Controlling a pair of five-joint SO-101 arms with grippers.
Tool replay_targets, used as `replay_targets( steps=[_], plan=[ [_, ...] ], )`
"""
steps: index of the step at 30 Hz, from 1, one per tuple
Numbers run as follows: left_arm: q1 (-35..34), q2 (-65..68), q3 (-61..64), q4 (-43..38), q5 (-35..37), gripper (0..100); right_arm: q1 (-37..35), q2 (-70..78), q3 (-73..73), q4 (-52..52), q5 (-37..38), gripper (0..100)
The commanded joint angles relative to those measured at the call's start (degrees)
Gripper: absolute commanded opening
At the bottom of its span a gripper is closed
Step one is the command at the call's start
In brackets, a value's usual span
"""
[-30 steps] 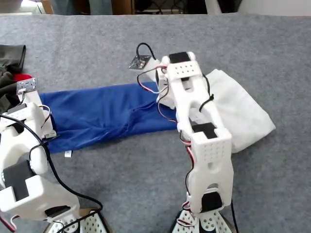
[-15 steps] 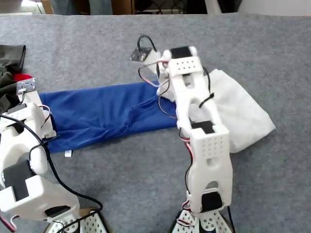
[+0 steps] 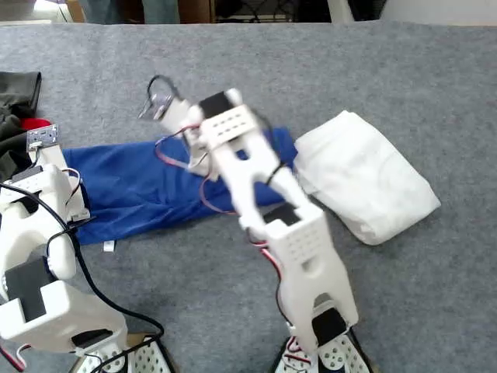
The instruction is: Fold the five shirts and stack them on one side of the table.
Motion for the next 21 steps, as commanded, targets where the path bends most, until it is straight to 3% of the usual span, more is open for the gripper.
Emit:
replay_targets(
  steps=[1, 6, 12, 16, 21],
  plan=[
    [-1.01, 0.09, -1.19, 0.7, 0.44, 3, -1.05, 3.65, -0.75, -2.99, -0.79, 1.5],
    [-0.84, 0.09, -1.19, 0.7, 0.44, 3, -0.09, 2.86, -6.64, 0.53, -2.02, 1.5],
    [-1.1, -0.18, -1.27, 0.7, 0.35, 3, 0.26, -2.86, -20.88, 12.66, -1.85, 1.5],
    [-1.45, -0.7, -2.33, 1.85, 0.09, 3, 4.4, -6.99, -28.53, 17.32, -2.64, 1.5],
    [-5.14, -5.98, -13.67, 16.0, -1.32, 4, 11.52, -19.12, -21.05, 17.32, -5.45, 1.5]
  ],
)
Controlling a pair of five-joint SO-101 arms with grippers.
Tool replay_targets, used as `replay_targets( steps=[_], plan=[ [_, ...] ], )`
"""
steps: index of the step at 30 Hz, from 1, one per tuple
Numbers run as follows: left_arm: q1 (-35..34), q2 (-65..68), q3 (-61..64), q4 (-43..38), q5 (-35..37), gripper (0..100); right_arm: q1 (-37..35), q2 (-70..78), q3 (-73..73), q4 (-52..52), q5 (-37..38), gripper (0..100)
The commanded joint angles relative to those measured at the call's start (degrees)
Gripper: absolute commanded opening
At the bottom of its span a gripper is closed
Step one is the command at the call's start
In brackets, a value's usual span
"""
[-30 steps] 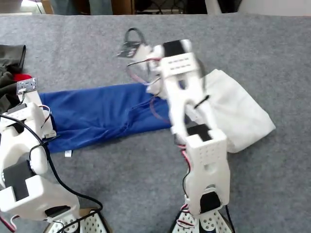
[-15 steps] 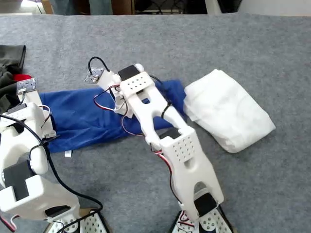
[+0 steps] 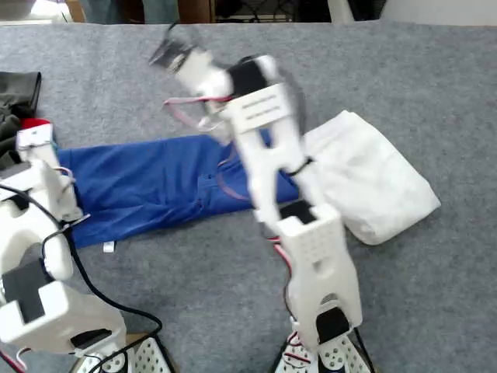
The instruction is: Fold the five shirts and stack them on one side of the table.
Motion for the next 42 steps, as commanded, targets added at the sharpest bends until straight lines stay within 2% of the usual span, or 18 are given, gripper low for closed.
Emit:
replay_targets(
  steps=[1, 5, 8, 13, 18, 22, 31, 42],
  plan=[
    [-2.95, -5.36, -11.3, 9.41, -0.7, 7, 4.31, -13.41, 6.81, 0.53, -0.88, 1.5],
    [-3.91, -6.51, -25.36, 20.75, -2.9, 18, 4.48, -24.4, 23.08, -1.14, -1.23, 1.5],
    [-3.56, -5.36, -32.75, 25.14, -4.75, 21, 4.66, -29.58, 34.95, -8.26, -4.92, 1.5],
    [-3.74, 4.66, -38.11, 25.67, -5.01, 21, 4.13, -34.95, 55.96, -29.1, -6.68, 1.5],
    [-4.18, 16.88, -42.42, 25.67, -7.12, 21, 3.52, -36.62, 74.86, -55.47, -9.58, 1.5],
    [-5.23, 23.56, -47.16, 25.76, -7.3, 27, 3.34, -36.97, 85.49, -69.98, -11.25, 1.5],
    [-6.11, 32.88, -56.31, 30.15, -17.67, 27, 3.52, -36.44, 85.85, -70.95, -13.45, 1.5],
    [-7.43, 44.13, -68.0, 35.16, -16.97, 27, 3.6, -36.44, 86.11, -73.49, -13.1, 1.5]
  ],
)
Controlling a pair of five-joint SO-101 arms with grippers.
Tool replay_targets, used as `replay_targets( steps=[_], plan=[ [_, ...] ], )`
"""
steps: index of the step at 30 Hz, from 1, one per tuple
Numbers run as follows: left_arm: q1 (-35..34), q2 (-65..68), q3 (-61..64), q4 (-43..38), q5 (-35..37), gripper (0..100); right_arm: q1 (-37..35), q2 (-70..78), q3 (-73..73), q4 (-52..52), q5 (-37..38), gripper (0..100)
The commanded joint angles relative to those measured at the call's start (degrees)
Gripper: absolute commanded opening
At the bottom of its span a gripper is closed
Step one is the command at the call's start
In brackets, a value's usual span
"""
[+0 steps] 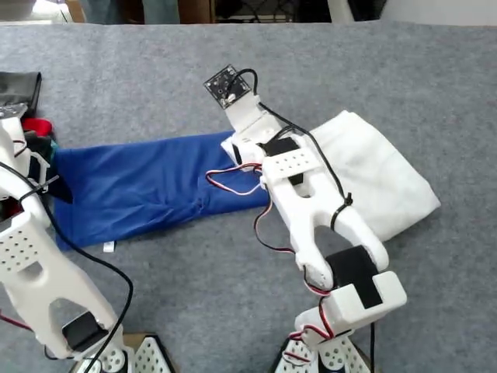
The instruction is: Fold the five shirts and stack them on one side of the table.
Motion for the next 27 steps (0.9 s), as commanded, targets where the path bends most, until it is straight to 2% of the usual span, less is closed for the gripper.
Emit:
replay_targets(
  steps=[1, 13, 18, 22, 24, 27],
  plan=[
    [-0.84, 1.67, -4.7, 1.23, 0.53, 27, -0.35, -2.68, -0.22, -1.41, 0.0, 1.5],
    [-0.48, 8.18, -6.81, 0.88, 3.6, 27, -0.35, 1.63, -1.8, -1.32, 1.14, 1.5],
    [-0.31, 10.73, -6.81, 0.97, 7.91, 19, -0.26, 1.89, -1.8, -1.32, 1.14, 1.5],
    [2.51, 12.57, -6.37, 0.88, 13.54, 11, -0.26, 1.89, -1.8, -1.32, 1.14, 1.5],
    [4.0, 14.24, -6.73, 1.32, 16.18, 10, -0.26, 1.89, -1.89, -1.32, 1.14, 1.5],
    [5.58, 15.03, -7.16, 2.9, 16.44, 10, 0.26, 1.89, -2.51, -1.05, 1.14, 1.5]
  ],
)
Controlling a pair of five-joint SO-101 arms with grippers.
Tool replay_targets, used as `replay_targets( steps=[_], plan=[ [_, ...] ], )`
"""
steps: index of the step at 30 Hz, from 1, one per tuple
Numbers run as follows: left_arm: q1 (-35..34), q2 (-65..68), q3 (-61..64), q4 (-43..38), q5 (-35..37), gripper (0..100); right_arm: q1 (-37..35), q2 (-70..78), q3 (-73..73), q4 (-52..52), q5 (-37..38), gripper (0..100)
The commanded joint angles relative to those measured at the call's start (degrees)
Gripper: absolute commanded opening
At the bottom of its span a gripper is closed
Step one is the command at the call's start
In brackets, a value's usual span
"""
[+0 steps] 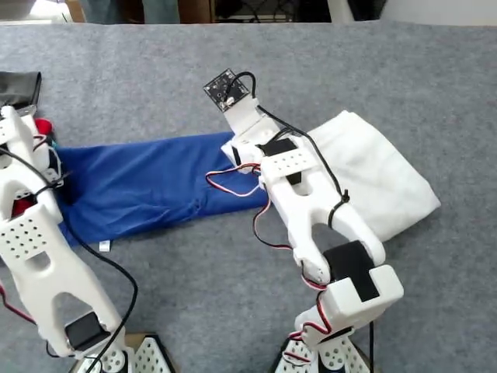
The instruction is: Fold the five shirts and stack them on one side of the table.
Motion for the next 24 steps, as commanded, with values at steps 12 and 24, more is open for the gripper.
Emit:
replay_targets(
  steps=[12, 24],
  plan=[
    [4.62, 0.35, -7.69, 2.73, 2.64, 3, 8.18, -4.09, -6.46, -0.09, 0.62, 1.5],
    [25.36, -16.44, -5.14, 3.69, 2.11, 3, 32.26, -6.55, -17.01, 0.0, 3.25, 1.5]
  ],
)
